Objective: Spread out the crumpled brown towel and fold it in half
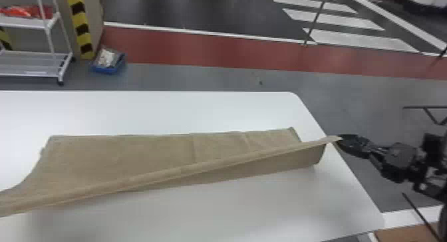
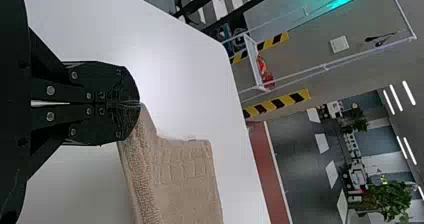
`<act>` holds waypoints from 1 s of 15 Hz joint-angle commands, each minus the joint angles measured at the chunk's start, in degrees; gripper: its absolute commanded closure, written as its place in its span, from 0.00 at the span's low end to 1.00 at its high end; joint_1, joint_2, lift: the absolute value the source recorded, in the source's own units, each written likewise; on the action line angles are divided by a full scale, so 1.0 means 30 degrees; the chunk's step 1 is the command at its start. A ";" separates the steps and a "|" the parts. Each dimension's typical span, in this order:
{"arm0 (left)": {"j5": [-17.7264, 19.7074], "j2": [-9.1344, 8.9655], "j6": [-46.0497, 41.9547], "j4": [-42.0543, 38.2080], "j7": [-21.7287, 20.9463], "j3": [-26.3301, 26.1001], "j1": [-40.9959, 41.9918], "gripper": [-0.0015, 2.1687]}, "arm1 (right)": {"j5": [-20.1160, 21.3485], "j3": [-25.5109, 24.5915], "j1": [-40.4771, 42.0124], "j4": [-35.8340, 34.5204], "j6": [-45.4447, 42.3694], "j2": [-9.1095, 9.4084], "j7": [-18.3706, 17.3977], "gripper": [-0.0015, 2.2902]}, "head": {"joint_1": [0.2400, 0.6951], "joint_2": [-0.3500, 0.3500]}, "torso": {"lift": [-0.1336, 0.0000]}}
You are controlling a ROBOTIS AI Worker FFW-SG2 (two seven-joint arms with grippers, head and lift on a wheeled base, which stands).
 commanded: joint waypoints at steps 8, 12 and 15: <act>0.0141 -0.0918 0.4857 0.3087 -0.1055 -0.1121 -0.6251 0.67 | 0.1306 0.1579 -0.2912 0.2932 -0.0383 -0.0019 -0.0934 0.93 | 1.00 0.23 | 0.07; 0.0082 -0.1153 0.5970 0.4113 -0.1055 -0.1912 -0.8653 0.67 | 0.1540 0.2136 -0.3703 0.3635 -0.0325 0.0010 -0.1022 0.93 | 1.00 0.22 | 0.07; -0.0006 -0.1123 0.7083 0.4669 -0.1143 -0.2000 -1.0411 0.67 | 0.1540 0.2136 -0.3703 0.3928 -0.0325 0.0010 -0.1344 0.93 | 1.00 0.22 | 0.07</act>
